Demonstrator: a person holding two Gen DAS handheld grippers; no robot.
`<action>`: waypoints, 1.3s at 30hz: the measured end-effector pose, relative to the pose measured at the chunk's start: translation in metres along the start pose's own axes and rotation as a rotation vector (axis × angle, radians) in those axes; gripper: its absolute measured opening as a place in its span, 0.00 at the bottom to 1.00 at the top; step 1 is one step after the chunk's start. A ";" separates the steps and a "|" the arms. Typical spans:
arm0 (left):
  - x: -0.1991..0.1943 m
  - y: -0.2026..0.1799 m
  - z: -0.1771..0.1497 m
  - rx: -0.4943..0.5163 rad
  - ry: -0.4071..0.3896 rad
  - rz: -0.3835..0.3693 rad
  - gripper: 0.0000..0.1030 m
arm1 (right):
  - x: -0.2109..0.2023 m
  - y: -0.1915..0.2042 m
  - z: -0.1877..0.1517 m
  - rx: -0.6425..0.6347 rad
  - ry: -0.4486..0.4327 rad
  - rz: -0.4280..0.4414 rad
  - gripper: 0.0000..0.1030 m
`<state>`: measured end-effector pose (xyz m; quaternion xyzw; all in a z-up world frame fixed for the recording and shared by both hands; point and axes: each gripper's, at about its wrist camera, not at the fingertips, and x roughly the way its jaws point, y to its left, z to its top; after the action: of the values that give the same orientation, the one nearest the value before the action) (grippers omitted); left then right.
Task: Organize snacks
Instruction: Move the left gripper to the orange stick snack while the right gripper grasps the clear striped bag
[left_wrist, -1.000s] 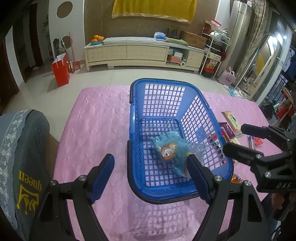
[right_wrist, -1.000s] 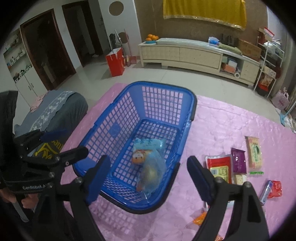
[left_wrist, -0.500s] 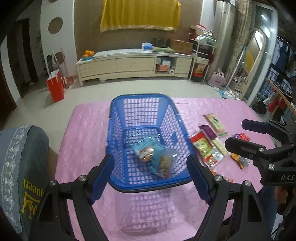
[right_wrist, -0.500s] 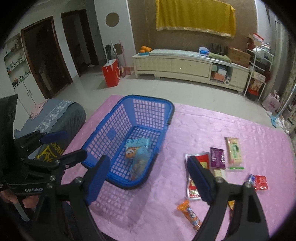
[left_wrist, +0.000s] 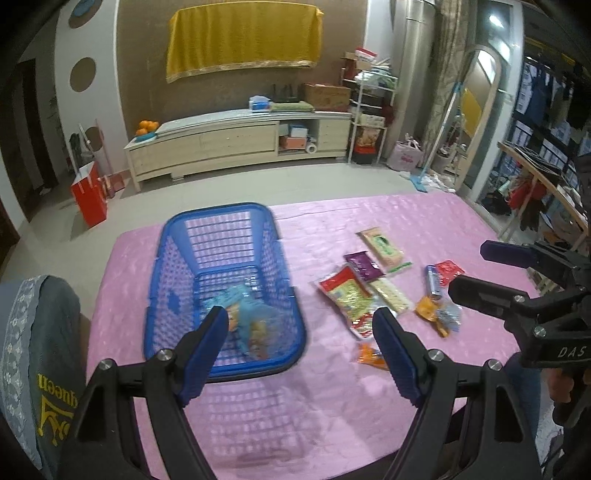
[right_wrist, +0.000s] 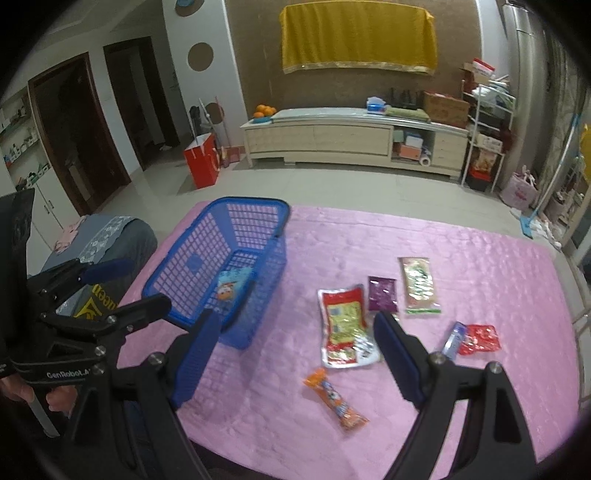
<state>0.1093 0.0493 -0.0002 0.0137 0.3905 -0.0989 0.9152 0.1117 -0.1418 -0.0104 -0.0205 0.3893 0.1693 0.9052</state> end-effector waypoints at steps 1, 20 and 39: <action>0.002 -0.008 0.001 0.010 0.001 -0.007 0.76 | -0.002 -0.006 -0.002 0.002 0.002 -0.003 0.85; 0.053 -0.106 -0.014 0.037 0.091 -0.081 0.76 | -0.010 -0.108 -0.060 0.130 0.070 -0.049 0.85; 0.137 -0.124 -0.044 -0.094 0.274 -0.019 0.76 | 0.051 -0.180 -0.098 0.183 0.213 -0.027 0.85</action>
<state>0.1468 -0.0906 -0.1227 -0.0195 0.5160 -0.0864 0.8520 0.1344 -0.3132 -0.1322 0.0390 0.4967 0.1178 0.8590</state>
